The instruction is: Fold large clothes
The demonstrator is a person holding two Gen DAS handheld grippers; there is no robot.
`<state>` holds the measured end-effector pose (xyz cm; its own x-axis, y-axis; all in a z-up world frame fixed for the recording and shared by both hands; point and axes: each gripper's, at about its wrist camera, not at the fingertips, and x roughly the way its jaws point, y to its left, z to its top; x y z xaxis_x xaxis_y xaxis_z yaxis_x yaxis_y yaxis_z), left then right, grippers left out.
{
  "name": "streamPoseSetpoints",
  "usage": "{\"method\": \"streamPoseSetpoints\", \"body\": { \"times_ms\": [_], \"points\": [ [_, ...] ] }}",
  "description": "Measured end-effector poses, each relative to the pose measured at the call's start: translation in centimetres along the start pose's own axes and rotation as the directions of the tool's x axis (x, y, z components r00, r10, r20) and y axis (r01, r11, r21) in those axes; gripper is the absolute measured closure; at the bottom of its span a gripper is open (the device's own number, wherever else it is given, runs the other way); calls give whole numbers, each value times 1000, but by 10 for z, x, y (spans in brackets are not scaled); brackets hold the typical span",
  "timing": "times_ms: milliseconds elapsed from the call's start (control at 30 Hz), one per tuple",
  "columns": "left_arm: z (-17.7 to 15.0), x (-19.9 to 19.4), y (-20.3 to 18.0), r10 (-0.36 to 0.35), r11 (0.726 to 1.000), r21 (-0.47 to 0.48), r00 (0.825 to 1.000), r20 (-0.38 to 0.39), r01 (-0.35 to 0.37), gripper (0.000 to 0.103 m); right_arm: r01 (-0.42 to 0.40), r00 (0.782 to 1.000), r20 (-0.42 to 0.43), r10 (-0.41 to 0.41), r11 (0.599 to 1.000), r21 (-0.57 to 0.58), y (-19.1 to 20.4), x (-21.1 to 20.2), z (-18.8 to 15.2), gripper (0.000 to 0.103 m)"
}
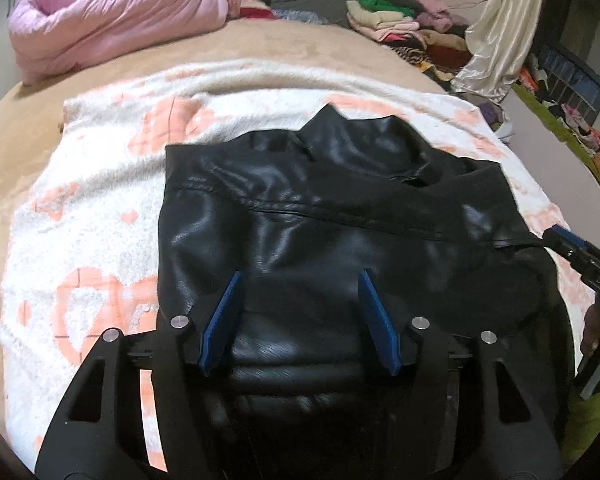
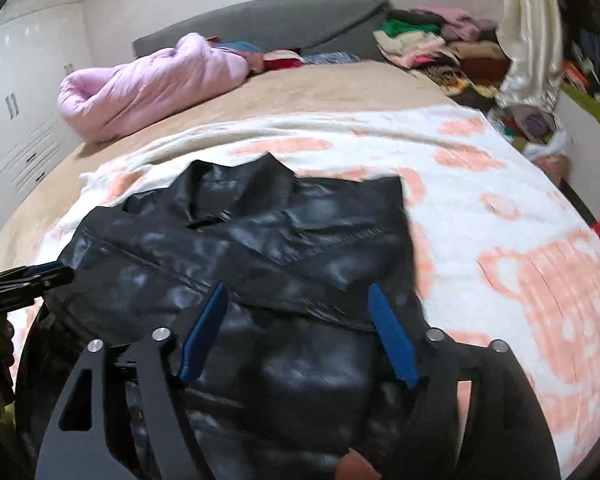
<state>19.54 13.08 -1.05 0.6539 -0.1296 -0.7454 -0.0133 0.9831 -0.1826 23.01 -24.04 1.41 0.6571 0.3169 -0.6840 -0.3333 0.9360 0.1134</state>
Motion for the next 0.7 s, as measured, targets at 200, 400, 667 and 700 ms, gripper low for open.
{"method": "streamPoseSetpoints", "body": {
  "times_ms": [200,400,667,700],
  "points": [
    [-16,5,-43,-9,990,139,999,-42,14,52,-32,994,-102,37,998,50,-14,20,-23,72],
    [-24,21,-56,39,977,210,999,-34,-31,52,-54,997,53,53,998,24,-11,-3,-7,92],
    [-27,32,-55,47,976,217,997,-65,-32,51,94,996,-9,-94,996,-4,-17,12,-14,65],
    [-28,32,-55,48,975,219,997,-67,-32,51,109,994,27,-109,994,1,-16,3,-14,65]
  ]
}}
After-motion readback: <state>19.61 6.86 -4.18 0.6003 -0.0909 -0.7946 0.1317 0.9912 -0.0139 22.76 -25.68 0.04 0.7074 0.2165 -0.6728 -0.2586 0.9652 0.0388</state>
